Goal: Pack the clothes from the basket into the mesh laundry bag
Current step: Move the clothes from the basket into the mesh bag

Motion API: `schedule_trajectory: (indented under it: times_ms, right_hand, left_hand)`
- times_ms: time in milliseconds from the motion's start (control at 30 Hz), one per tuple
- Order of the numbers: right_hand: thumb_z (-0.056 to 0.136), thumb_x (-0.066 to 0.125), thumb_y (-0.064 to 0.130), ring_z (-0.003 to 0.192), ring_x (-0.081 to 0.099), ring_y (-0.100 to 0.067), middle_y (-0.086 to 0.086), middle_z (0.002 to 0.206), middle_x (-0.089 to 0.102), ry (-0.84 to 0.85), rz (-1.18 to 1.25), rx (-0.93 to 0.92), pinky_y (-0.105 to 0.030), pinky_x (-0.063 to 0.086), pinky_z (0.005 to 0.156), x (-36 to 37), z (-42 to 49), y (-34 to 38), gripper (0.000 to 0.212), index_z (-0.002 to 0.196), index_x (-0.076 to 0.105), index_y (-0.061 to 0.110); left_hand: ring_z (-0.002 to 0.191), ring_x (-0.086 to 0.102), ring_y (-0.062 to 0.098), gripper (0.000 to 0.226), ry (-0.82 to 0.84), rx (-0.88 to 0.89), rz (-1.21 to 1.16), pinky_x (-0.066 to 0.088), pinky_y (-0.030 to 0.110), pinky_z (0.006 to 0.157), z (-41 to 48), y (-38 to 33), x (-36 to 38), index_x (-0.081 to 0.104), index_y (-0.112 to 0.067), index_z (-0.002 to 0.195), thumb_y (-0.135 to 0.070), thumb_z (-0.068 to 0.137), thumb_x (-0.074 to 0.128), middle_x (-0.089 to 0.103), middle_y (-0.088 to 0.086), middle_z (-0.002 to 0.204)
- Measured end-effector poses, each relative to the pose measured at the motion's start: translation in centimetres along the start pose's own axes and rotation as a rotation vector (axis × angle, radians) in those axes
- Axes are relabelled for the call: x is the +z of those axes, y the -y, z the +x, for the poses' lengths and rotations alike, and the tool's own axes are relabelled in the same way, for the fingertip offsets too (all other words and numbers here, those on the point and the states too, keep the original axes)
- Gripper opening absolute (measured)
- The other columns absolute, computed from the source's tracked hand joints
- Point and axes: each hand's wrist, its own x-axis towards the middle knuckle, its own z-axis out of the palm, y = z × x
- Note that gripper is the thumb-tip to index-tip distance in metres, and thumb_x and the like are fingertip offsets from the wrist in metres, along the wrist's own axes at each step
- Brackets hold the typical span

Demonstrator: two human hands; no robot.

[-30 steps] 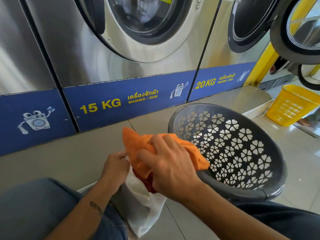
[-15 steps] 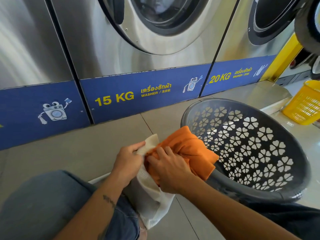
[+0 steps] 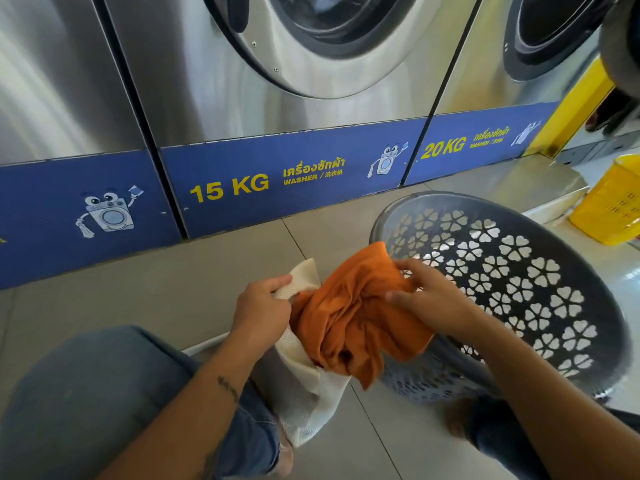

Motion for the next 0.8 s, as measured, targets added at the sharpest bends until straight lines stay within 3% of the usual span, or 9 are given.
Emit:
schedule_trajectory:
  times_ms: [67, 133, 200, 267, 400, 500, 633, 800]
  right_hand:
    - [0.091, 0.072, 0.025, 0.084, 0.065, -0.016, 0.003, 0.101, 0.063, -0.056, -0.027, -0.043, -0.027, 0.055, 0.062, 0.2, -0.1, 0.1, 0.038, 0.123, 0.054, 0.032]
    - [0.088, 0.065, 0.017, 0.077, 0.065, -0.018, 0.002, 0.089, 0.066, -0.232, -0.144, -0.119, -0.033, 0.055, 0.06, 0.3, -0.4, 0.6, 0.022, 0.106, 0.061, 0.03]
    - [0.08, 0.057, 0.013, 0.076, 0.064, -0.023, 0.002, 0.085, 0.065, -0.389, -0.292, -0.253, -0.039, 0.056, 0.065, 0.4, -1.5, 1.7, 0.024, 0.098, 0.063, 0.028]
    - [0.076, 0.055, 0.016, 0.079, 0.063, -0.025, 0.001, 0.092, 0.063, -0.437, -0.449, -0.387, -0.041, 0.055, 0.069, 1.1, -2.9, 3.5, 0.028, 0.102, 0.064, 0.025]
    - [0.081, 0.053, 0.02, 0.093, 0.061, -0.028, -0.002, 0.11, 0.058, -0.358, -0.616, -0.526, -0.037, 0.05, 0.068, 4.7, -4.3, 6.3, 0.035, 0.114, 0.062, 0.024]
    - [0.087, 0.048, 0.022, 0.103, 0.058, -0.029, -0.005, 0.118, 0.052, -0.254, -0.566, -0.517, -0.037, 0.047, 0.068, 8.7, -3.1, 5.6, 0.032, 0.117, 0.061, 0.02]
    - [0.092, 0.054, 0.044, 0.102, 0.061, -0.026, -0.002, 0.112, 0.06, -0.211, -0.435, -0.449, -0.037, 0.048, 0.071, 13.8, -0.2, 2.3, 0.031, 0.111, 0.064, 0.022]
    - [0.08, 0.05, 0.031, 0.106, 0.059, -0.024, 0.0, 0.118, 0.064, -0.092, -0.287, -0.416, -0.038, 0.052, 0.087, 16.8, 1.0, 1.1, 0.038, 0.115, 0.064, 0.024]
  left_hand:
    - [0.105, 0.062, 0.031, 0.047, -0.008, -0.001, 0.0, 0.056, 0.048, 0.088, 0.0, 0.0, 0.0, 0.061, -0.03, 0.131, -0.008, 0.089, 0.057, 0.059, 0.005, 0.135]
    - [0.103, 0.062, 0.031, 0.048, -0.01, -0.007, -0.002, 0.057, 0.047, 0.086, -0.1, 0.0, 0.0, 0.061, -0.03, 0.13, -0.006, 0.089, 0.056, 0.06, 0.006, 0.133]
    - [0.102, 0.062, 0.029, 0.048, -0.015, -0.004, 0.0, 0.057, 0.046, 0.086, -0.1, 0.1, 0.1, 0.062, -0.031, 0.13, -0.006, 0.089, 0.055, 0.06, 0.005, 0.132]
    - [0.101, 0.062, 0.026, 0.046, -0.021, 0.005, 0.003, 0.057, 0.045, 0.087, -0.3, 0.1, 0.1, 0.062, -0.031, 0.13, -0.007, 0.091, 0.055, 0.062, 0.003, 0.129]
    - [0.102, 0.062, 0.023, 0.046, -0.004, 0.002, -0.021, 0.057, 0.044, 0.087, -0.3, 0.1, -0.2, 0.062, -0.033, 0.129, -0.007, 0.092, 0.053, 0.062, -0.002, 0.125]
    - [0.108, 0.062, 0.022, 0.044, 0.026, 0.03, -0.018, 0.054, 0.043, 0.092, -0.2, 0.1, -0.7, 0.065, -0.033, 0.125, -0.009, 0.09, 0.055, 0.066, -0.005, 0.122]
    - [0.104, 0.061, 0.015, 0.037, -0.003, 0.081, 0.009, 0.051, 0.032, 0.091, -0.1, 0.3, -1.2, 0.068, -0.03, 0.122, -0.016, 0.09, 0.057, 0.069, -0.006, 0.119]
    - [0.12, 0.056, 0.022, 0.036, -0.04, 0.1, 0.093, 0.044, 0.029, 0.097, 0.8, 0.7, -1.0, 0.066, -0.026, 0.126, -0.015, 0.095, 0.052, 0.062, 0.001, 0.133]
